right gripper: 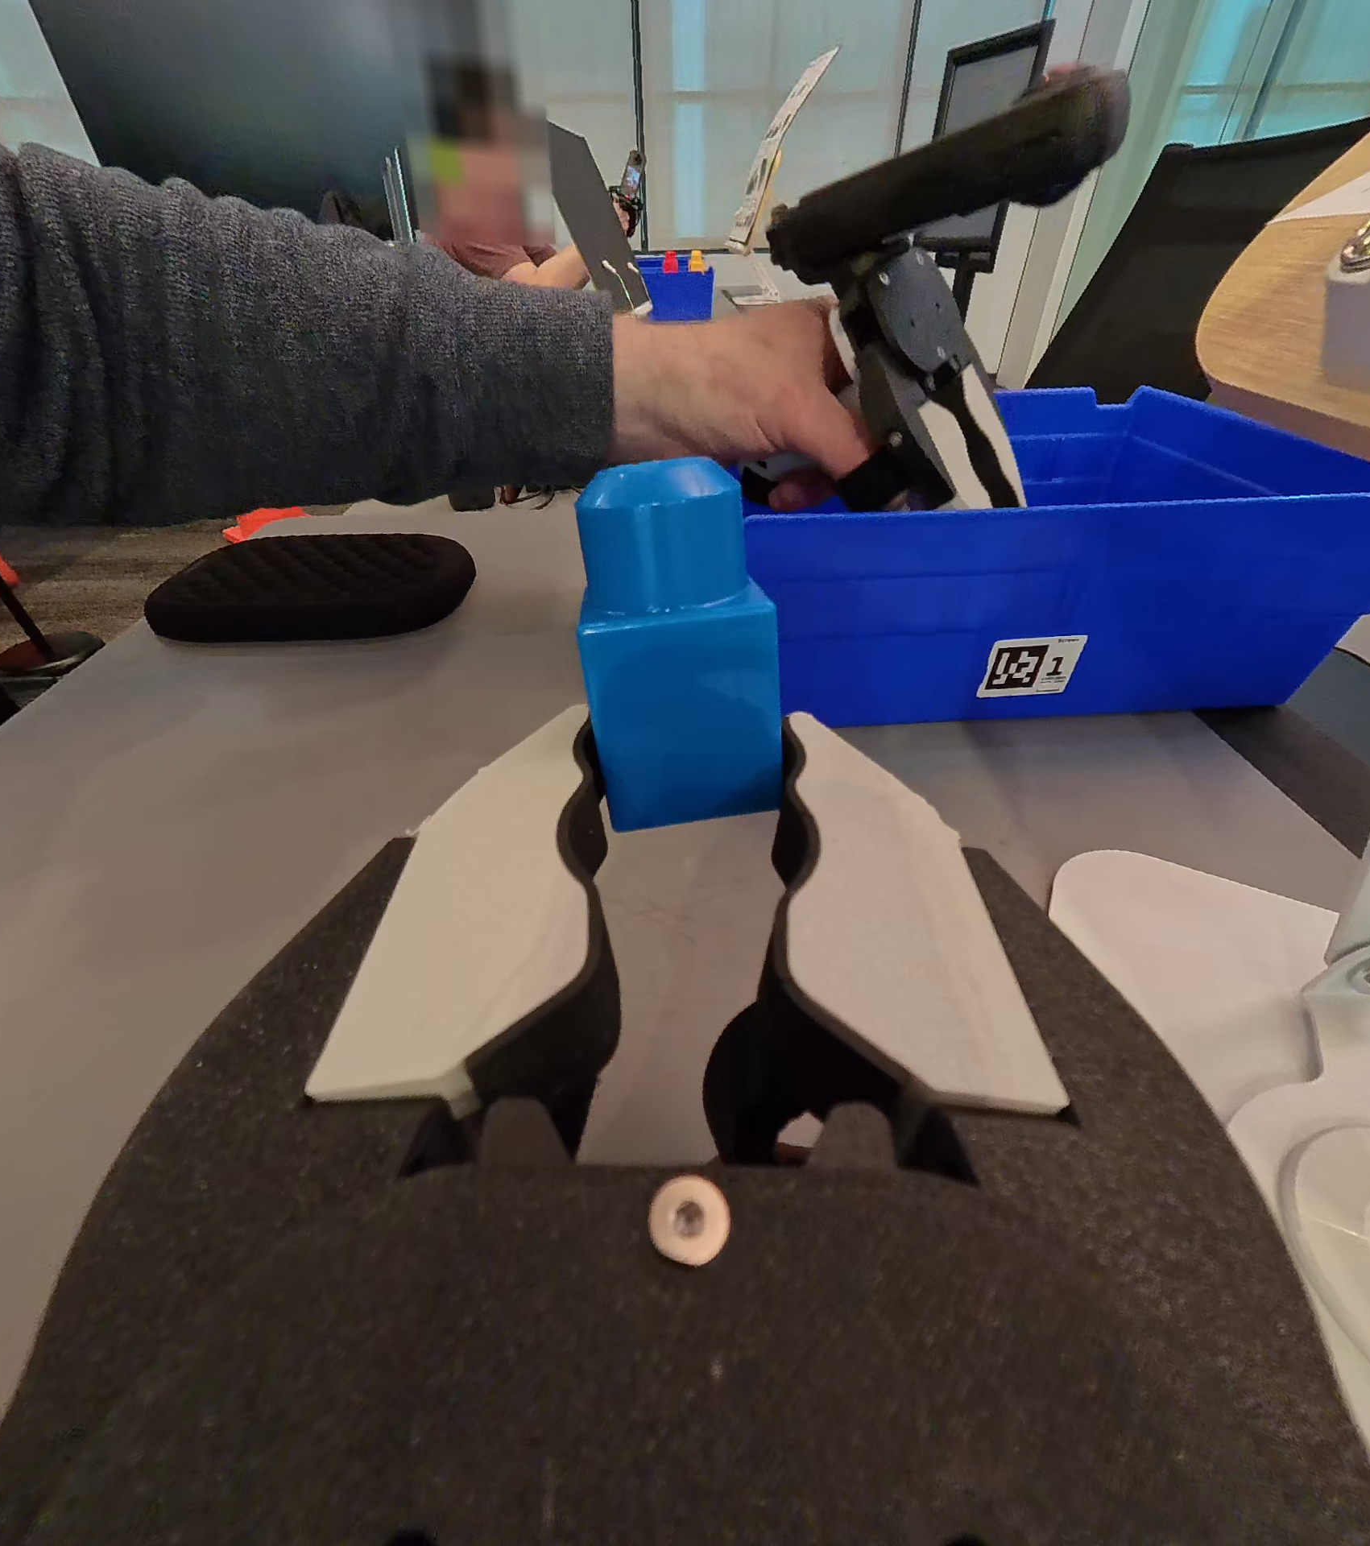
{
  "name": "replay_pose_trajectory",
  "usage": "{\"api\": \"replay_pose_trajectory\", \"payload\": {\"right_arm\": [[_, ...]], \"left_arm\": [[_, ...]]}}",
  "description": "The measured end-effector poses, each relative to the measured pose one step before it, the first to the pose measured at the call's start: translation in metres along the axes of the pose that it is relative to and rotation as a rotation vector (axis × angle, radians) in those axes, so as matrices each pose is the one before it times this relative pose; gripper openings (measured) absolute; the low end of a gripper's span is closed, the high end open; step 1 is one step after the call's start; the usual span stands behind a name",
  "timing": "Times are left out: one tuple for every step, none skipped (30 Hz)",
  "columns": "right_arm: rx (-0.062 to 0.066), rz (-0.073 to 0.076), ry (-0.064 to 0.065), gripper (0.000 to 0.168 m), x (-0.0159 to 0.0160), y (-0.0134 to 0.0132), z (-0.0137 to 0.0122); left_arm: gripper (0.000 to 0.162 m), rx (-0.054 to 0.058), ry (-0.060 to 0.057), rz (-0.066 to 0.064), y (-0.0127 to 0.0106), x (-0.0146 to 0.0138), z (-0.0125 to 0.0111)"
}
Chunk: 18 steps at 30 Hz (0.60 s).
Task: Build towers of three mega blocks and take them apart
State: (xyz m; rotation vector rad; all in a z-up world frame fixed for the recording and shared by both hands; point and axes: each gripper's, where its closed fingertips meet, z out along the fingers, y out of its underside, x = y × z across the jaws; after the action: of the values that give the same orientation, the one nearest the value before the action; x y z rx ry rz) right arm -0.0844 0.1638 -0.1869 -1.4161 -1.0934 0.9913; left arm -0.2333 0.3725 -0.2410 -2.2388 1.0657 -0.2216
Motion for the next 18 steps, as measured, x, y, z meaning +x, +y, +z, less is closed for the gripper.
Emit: {"api": "replay_pose_trajectory", "payload": {"right_arm": [[0.0000,0.0004,-0.0002,0.037,0.00004,0.00000,0.00002],[-0.0001,0.0005,-0.0003,0.037,0.00003,0.00001,0.00002],[0.0000,0.0001,0.0000,0.037,-0.00001,-0.00001,0.00000],[0.0002,-0.0001,0.0001,0.037,0.00001,-0.00002,0.00001],[0.0002,-0.0002,0.0006,0.037,-0.00001,-0.00003,-0.00001],[-0.0006,-0.0003,0.0000,0.037,0.00000,0.00007,0.00005],[-0.0006,-0.0005,0.0002,0.037,-0.00006,0.00007,0.00003],[-0.0001,-0.0006,0.0003,0.037,0.00009,0.00001,-0.00001],[-0.0003,-0.0002,0.0004,0.037,0.00003,0.00003,0.00007],[-0.0006,-0.0001,0.0000,0.037,-0.00001,0.00017,0.00006],[-0.0009,0.0003,-0.0001,0.037,0.00004,0.00010,0.00006],[0.0002,0.0002,0.0004,0.037,0.00014,-0.00003,0.00004],[0.0004,0.0003,-0.0003,0.037,-0.00003,-0.00004,-0.00007],[-0.0003,0.0014,0.0011,0.037,0.00033,0.00003,0.00005],[-0.0024,0.0032,0.0019,0.037,0.00055,0.00026,0.00017],[-0.0045,0.0040,0.0001,0.037,0.00038,0.00059,0.00036],[-0.0030,0.0035,-0.0018,0.037,0.00005,0.00034,0.00012],[-0.0011,0.0036,-0.0010,0.037,0.00029,0.00020,0.00010]], "left_arm": [[0.030,-0.0335,-0.0154,-0.0142,0.00437,-0.00226,0.00474],[0.030,-0.0255,-0.0119,0.0002,0.00298,-0.00086,0.00414],[0.030,-0.0186,-0.0219,0.0073,0.00198,-0.00215,0.00240],[0.030,-0.0070,-0.0239,-0.0017,0.00072,-0.00295,0.00056],[0.030,-0.0030,0.0073,-0.0097,0.00015,0.00059,-0.00034],[0.030,0.0049,0.0097,-0.0128,-0.00061,0.00037,-0.00141],[0.029,0.0077,-0.0065,-0.0063,-0.00040,-0.00199,-0.00238],[0.029,-0.0036,-0.0015,0.0023,0.00108,-0.00128,-0.00174],[0.030,-0.0081,0.0037,0.0020,0.00170,-0.00034,-0.00127],[0.029,-0.0066,-0.0143,-0.0006,0.00185,-0.00241,-0.00129],[0.029,-0.0085,-0.0021,0.0007,0.00156,-0.00059,-0.00171],[0.029,0.0091,0.0170,-0.0043,-0.00134,0.00249,-0.00350],[0.029,0.0272,0.0069,-0.0162,-0.00449,0.00122,-0.00645],[0.029,0.0430,0.0162,-0.0263,-0.00745,0.00255,-0.00882],[0.029,0.0536,0.0309,-0.0313,-0.00991,0.00538,-0.01061],[0.029,0.0645,0.0359,-0.0231,-0.01183,0.00821,-0.01204],[0.029,0.0749,0.0355,-0.0128,-0.01353,0.01091,-0.01272],[0.028,0.0623,0.0388,-0.0057,-0.01254,0.01328,-0.01171]]}}
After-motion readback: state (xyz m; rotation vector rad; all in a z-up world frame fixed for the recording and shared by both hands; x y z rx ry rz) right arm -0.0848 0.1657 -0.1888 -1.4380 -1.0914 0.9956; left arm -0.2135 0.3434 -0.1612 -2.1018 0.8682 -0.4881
